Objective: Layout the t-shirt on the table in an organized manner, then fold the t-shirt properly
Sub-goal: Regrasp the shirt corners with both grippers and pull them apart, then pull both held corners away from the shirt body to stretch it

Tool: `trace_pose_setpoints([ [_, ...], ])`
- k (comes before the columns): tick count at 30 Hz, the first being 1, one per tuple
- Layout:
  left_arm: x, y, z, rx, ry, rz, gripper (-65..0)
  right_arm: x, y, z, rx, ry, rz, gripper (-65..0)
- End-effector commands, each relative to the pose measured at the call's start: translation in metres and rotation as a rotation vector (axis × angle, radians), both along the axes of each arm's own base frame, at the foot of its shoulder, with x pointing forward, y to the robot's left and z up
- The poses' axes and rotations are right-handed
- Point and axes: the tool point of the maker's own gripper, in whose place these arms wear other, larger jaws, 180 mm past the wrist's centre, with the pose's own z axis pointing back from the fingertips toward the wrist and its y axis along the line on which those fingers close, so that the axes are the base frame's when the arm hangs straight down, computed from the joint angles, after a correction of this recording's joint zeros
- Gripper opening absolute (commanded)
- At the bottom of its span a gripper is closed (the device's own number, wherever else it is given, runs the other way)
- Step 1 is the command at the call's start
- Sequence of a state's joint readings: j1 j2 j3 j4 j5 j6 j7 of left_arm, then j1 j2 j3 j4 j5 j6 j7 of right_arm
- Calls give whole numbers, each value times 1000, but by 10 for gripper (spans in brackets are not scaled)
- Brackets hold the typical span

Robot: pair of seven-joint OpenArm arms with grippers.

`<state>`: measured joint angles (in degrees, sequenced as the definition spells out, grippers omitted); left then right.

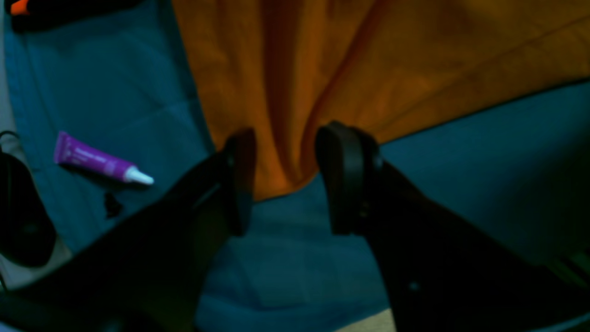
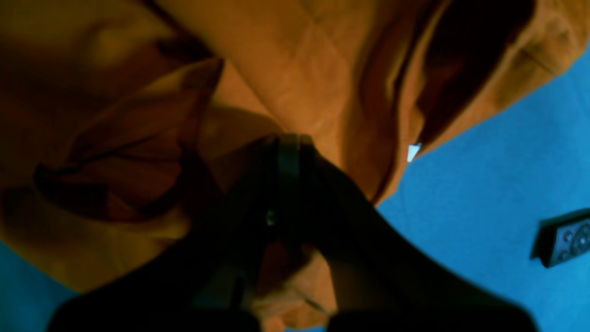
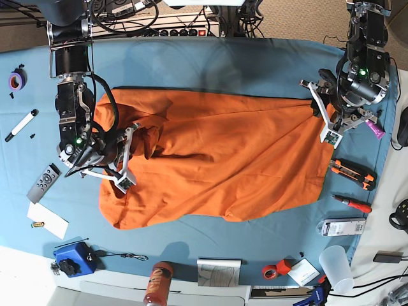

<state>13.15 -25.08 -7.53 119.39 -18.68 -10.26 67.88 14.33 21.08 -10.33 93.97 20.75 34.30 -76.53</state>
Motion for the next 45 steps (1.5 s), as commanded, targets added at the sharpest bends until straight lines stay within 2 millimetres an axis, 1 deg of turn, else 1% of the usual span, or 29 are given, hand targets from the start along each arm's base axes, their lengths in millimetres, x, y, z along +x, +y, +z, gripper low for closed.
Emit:
trace_pose_setpoints([
  [1, 7, 1, 10, 5, -41, -4, -392, 13, 1, 25, -1, -80, 9, -650],
  [4, 7, 1, 10, 4, -43, -5, -392, 15, 8, 49, -6, -160, 35, -650],
  [5, 7, 1, 10, 5, -43, -4, -392, 12, 8, 53, -13, -176, 45, -650],
  [11, 7, 1, 10, 4, -44, -5, -392, -19, -2, 52, -5, -188, 19, -650],
  [13, 8, 1, 11, 1, -51, -5, -392, -33, -6, 57, 34, -200, -7, -650],
  [17, 8, 1, 11, 2, -50, -6, -392, -67, -13, 63, 130, -202, -45, -650],
  [23, 8, 1, 11, 1, -51, -6, -392, -111, -25, 78, 191, -210, -74, -650],
  [27, 8, 1, 11, 1, -50, -6, -392, -142, -39, 68, 193, -132, -111, -650],
  [30, 8, -1, 11, -10, -49, -9, -392, -159, -50, 61, 178, -91, -150, -650],
  [32, 7, -5, 11, -29, -45, -13, -392, -166, -51, 57, 177, -72, -156, -650],
  [35, 3, -9, 8, -49, -22, -31, -392, -169, -50, 54, 184, -63, -161, -650],
  [39, -14, -17, -2, -68, 34, -80, -392, -172, -46, 50, 207, -56, -177, -650],
  [42, -26, -18, -10, -74, 60, -83, -392, -174, -43, 46, 227, -46, -192, -650],
  [45, -27, -22, -10, -92, 33, -100, -392, -175, -43, 45, 231, -42, -197, -650],
])
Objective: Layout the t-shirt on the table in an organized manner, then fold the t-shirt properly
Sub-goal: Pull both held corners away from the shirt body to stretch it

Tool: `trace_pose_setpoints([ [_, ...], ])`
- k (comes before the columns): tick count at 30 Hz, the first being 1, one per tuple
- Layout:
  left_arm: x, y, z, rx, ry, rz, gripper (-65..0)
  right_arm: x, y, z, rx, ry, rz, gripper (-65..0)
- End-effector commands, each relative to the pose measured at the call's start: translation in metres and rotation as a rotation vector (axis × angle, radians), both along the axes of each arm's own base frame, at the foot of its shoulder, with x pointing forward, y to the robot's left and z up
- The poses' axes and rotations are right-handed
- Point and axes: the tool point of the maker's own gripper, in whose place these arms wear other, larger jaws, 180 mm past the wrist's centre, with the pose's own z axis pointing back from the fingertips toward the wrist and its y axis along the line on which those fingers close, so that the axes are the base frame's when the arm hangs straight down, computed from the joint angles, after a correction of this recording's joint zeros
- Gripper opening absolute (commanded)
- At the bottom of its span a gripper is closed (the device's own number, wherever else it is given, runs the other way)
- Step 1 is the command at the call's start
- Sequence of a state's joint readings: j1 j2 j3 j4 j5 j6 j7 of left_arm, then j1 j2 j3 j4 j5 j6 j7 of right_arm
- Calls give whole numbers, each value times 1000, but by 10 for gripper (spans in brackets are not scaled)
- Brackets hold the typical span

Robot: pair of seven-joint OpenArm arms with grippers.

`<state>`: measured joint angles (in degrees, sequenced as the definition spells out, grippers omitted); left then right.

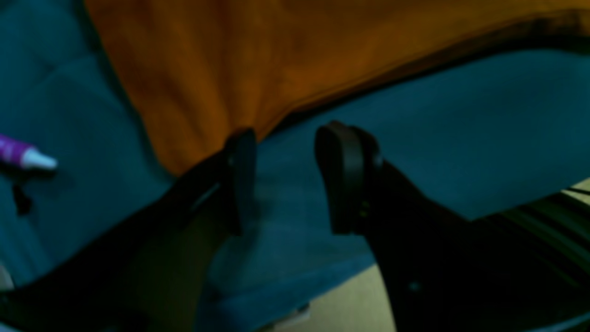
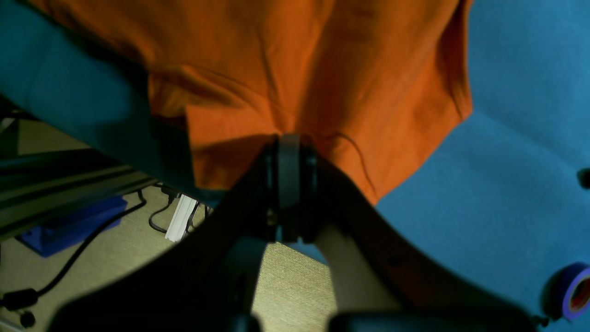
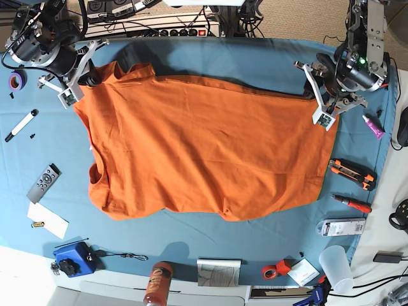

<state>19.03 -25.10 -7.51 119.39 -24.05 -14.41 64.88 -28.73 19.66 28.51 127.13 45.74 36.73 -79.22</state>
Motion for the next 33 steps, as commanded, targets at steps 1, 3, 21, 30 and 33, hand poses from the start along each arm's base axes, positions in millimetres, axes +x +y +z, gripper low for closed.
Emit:
trace_pose_setpoints([
  [1, 6, -2, 9, 1, -48, -37, -392, 4, 0, 7, -2, -29, 11, -650],
  [3, 5, -7, 10, 14, -60, -117, -392, 4, 0, 7, -2, -28, 11, -650],
  [21, 3, 15, -23, 198, -72, -327, -392, 4, 0, 7, 0, -32, 11, -650],
  [30, 7, 15, -25, 181, -87, -305, -553, 4, 0, 7, 1, -33, 11, -650],
  [33, 9, 19, -24, 164, -80, -228, -650, 5, 1, 8, 5, -40, 11, -650],
])
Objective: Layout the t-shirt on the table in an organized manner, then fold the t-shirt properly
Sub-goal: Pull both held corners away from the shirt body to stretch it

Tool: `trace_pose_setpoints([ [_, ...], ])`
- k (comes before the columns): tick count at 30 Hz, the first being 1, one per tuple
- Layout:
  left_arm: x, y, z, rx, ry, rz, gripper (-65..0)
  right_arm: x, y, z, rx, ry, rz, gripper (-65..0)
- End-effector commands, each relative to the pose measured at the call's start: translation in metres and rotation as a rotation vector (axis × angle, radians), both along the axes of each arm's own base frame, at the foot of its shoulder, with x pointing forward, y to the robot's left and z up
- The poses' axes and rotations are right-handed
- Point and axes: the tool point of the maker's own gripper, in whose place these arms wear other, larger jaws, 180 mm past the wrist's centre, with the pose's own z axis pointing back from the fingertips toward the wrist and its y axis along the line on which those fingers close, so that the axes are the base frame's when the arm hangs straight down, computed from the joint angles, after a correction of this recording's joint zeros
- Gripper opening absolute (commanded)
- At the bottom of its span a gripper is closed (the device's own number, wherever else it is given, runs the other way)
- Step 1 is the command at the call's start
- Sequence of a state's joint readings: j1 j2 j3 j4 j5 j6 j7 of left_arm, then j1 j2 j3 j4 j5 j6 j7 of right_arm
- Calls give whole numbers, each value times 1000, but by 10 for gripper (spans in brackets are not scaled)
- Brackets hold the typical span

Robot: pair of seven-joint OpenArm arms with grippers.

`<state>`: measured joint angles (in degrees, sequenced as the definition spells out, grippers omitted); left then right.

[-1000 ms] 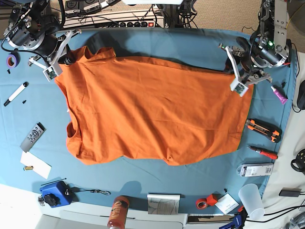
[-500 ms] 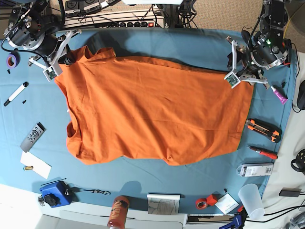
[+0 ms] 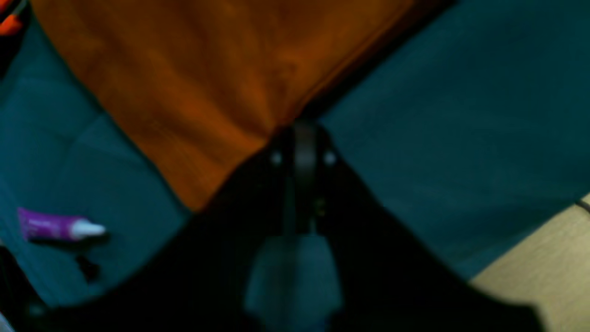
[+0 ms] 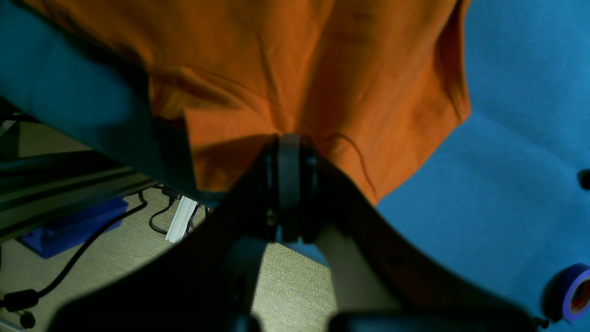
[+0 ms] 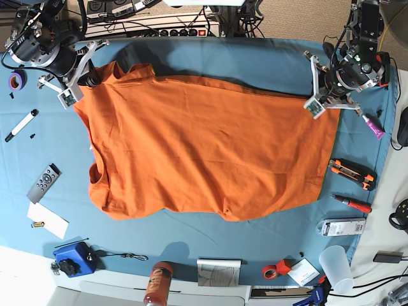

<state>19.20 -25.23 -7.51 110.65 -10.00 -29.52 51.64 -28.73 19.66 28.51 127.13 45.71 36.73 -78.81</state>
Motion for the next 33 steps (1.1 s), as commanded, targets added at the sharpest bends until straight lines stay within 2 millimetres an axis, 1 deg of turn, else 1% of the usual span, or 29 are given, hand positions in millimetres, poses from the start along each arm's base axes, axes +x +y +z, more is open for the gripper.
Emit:
trace_pose_setpoints([
  [1, 5, 6, 6, 8, -17, 35, -650, 5, 1, 8, 5, -39, 12, -650],
  [4, -2, 25, 0, 62, 43, 159, -650, 5, 2, 8, -1, -45, 32, -650],
  [6, -9, 31, -3, 83, 78, 200, -650, 6, 3, 9, 4, -53, 33, -650],
  [10, -20, 31, -8, 88, 107, 203, -650, 3, 2, 7, -2, -36, 32, -650],
  [15, -43, 28, -11, 99, 150, 190, -650, -20, 1, -6, -8, 48, 32, -650],
  [18, -54, 27, -9, 102, 163, 208, -650, -28, -1, -9, -6, 70, 23, -650],
  [21, -63, 25, -8, 98, 170, 218, -650, -33, -10, -10, -34, 84, -2, -650],
  [27, -84, 25, -15, 104, 222, 216, -650, -38, -27, -15, -113, 121, -52, -650],
  [30, -94, 24, -18, 106, 246, 215, -650, -39, -41, -16, -173, 134, -106, -650],
  [31, -98, 24, -19, 106, 254, 215, -650, -40, -44, -17, -186, 137, -115, -650],
  [33, -98, 24, -19, 107, 255, 215, -650, -39, -44, -16, -185, 136, -113, -650],
])
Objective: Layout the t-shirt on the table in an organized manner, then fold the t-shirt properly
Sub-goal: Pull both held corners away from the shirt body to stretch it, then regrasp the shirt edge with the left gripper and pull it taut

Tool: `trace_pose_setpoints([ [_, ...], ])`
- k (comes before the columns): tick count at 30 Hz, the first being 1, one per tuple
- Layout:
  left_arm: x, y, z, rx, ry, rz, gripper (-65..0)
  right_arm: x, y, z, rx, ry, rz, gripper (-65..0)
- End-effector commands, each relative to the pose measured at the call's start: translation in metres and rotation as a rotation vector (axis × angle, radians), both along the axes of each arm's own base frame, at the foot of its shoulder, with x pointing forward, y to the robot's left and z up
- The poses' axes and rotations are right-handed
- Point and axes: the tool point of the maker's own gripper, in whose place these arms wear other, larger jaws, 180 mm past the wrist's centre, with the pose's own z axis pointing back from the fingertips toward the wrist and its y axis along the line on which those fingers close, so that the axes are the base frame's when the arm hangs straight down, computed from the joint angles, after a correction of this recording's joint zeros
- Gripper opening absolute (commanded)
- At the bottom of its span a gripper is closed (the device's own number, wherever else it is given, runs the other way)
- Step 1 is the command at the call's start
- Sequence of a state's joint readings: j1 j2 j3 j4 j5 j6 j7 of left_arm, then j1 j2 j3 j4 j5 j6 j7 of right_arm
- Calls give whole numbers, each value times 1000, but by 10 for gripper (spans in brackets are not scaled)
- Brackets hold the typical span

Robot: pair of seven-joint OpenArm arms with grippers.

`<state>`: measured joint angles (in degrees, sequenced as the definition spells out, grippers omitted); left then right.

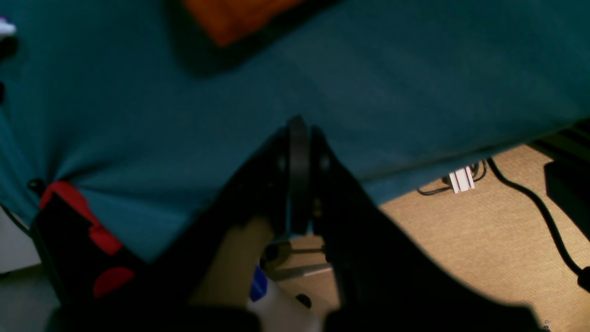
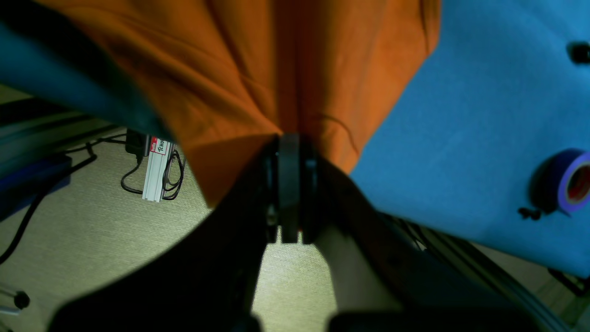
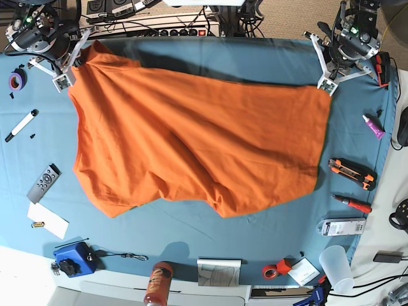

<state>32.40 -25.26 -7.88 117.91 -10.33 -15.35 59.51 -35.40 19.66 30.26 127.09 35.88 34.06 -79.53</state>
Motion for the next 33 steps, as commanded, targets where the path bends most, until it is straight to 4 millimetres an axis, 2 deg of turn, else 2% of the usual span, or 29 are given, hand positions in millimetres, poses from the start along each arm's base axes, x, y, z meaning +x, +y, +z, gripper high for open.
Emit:
trace_pose_setpoints([
  [1, -18, 5, -6, 26, 80, -7, -650, 3, -2, 5, -6, -18, 4, -650],
  [7, -13, -1, -4, 11, 61, -65, -639, 5, 4, 6, 25, -28, 11, -650],
  [11, -5, -3, 0, 4, 31, -70, -476, 7, 5, 8, 32, -43, 14, -650],
  [14, 6, -3, 4, 7, 4, -70, -422, 2, 10, 6, 53, -17, 34, -650],
  [16, 15, -3, 7, 6, -20, -71, -421, 4, 19, 7, 94, -26, 53, -650],
  [21, 40, -11, 19, -17, -105, -119, -421, 4, 21, 8, 105, -29, 55, -650],
  [25, 47, -22, 24, -15, -147, -264, -421, 4, 21, 8, 106, -29, 55, -650],
  [28, 56, -14, 28, 56, -197, -299, -421, 4, 21, 8, 106, -29, 55, -650],
  [30, 57, -10, 28, 83, -199, -308, -421, 4, 21, 8, 106, -29, 55, -650],
  [33, 51, -19, 25, 64, -175, -400, -421, 4, 21, 8, 106, -29, 55, -650],
])
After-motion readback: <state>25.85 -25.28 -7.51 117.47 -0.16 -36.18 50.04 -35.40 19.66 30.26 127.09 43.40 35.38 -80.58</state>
